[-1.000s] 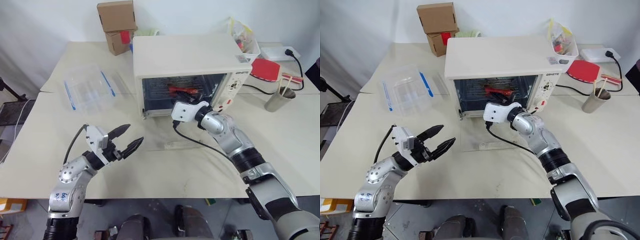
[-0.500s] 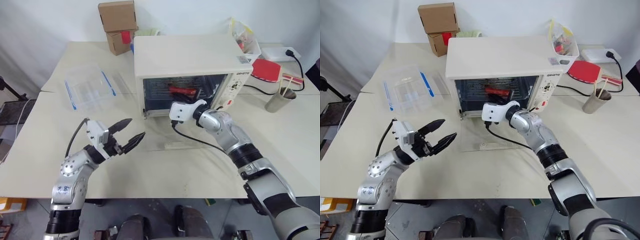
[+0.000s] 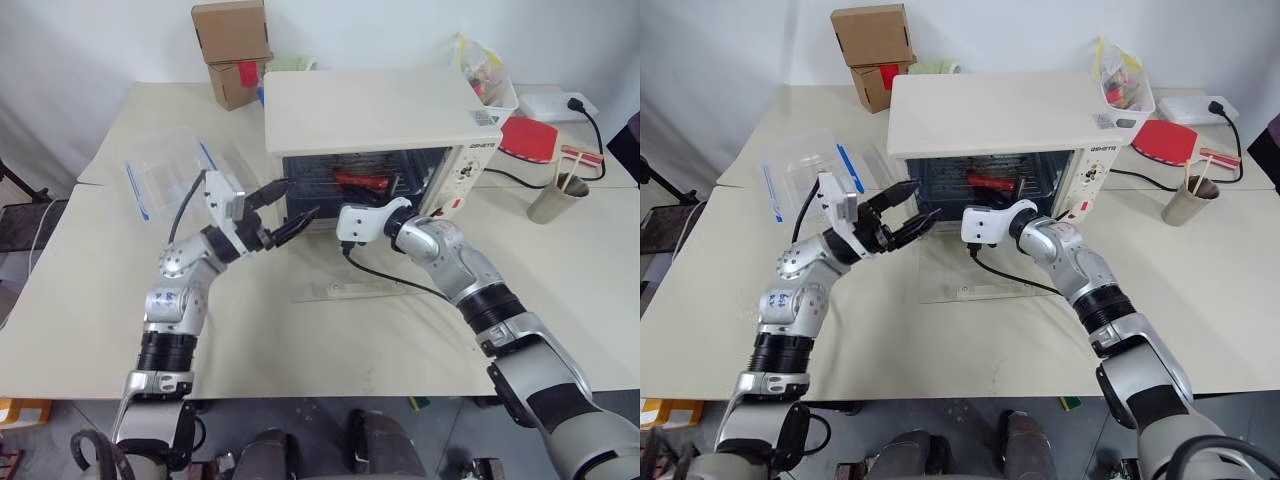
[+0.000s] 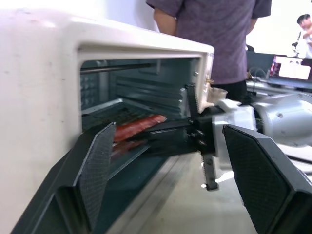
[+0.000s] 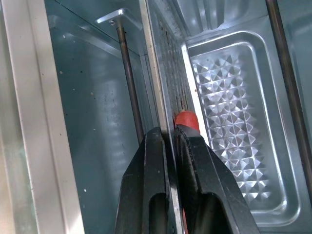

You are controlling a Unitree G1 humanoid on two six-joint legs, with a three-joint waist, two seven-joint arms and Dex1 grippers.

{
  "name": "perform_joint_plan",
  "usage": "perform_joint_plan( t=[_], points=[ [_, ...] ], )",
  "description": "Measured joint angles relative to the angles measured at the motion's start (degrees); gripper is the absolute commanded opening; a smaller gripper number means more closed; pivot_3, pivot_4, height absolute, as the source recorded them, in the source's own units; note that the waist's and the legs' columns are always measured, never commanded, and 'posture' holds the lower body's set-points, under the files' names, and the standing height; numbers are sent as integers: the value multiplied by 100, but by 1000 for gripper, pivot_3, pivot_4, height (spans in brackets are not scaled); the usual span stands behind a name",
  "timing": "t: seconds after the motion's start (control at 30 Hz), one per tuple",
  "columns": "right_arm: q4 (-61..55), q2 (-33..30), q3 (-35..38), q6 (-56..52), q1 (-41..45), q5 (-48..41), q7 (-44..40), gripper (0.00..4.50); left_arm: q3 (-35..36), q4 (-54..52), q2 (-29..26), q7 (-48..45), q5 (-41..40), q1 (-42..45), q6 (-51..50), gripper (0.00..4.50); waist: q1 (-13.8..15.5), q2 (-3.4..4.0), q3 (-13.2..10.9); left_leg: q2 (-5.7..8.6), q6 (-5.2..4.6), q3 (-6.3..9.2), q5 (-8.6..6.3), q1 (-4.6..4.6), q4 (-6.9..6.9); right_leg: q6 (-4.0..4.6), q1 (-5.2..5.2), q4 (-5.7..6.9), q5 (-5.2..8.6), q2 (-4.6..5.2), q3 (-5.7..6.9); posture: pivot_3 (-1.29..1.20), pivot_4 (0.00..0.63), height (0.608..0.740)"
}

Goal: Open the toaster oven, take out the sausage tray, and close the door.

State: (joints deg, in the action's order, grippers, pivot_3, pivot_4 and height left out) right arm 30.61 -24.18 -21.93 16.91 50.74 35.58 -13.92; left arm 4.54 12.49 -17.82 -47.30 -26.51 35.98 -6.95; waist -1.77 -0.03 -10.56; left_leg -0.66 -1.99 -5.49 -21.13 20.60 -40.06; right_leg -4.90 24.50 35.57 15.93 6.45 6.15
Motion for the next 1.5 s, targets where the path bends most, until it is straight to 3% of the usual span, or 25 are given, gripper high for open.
perform_joint_plan(
  t=[0.6,0.9,1.13,1.5],
  points=[
    [-4176,-588,755,-693,-2933,-278,-896,207,88,590,-58,-285,-33,287,-53,3742,104,-3,-2,4,0,4,1,4,-5,-1,-1,-3,0,-9,3,0,150,740],
    [-5118,-851,1084,-669,-3698,-196,-911,207,445,-435,-286,100,-354,-758,-971,3742,155,-3,-2,1,3,2,2,-3,-2,-1,-2,-5,0,-5,-6,0,150,740],
    [-5305,-1044,1090,-533,-4047,-167,-1225,207,584,-1314,-685,180,-1083,-1380,-2413,3742,164,-5,-3,4,3,5,2,-5,-5,-1,-7,-4,0,2,-8,0,150,740],
    [-5381,-1663,1114,-32,-4051,-628,-1882,207,1500,-1600,-1022,1503,-3674,-1155,-6136,3742,166,-6,-4,4,3,11,2,-10,-5,0,-12,-4,0,4,-9,0,150,740]
  ],
)
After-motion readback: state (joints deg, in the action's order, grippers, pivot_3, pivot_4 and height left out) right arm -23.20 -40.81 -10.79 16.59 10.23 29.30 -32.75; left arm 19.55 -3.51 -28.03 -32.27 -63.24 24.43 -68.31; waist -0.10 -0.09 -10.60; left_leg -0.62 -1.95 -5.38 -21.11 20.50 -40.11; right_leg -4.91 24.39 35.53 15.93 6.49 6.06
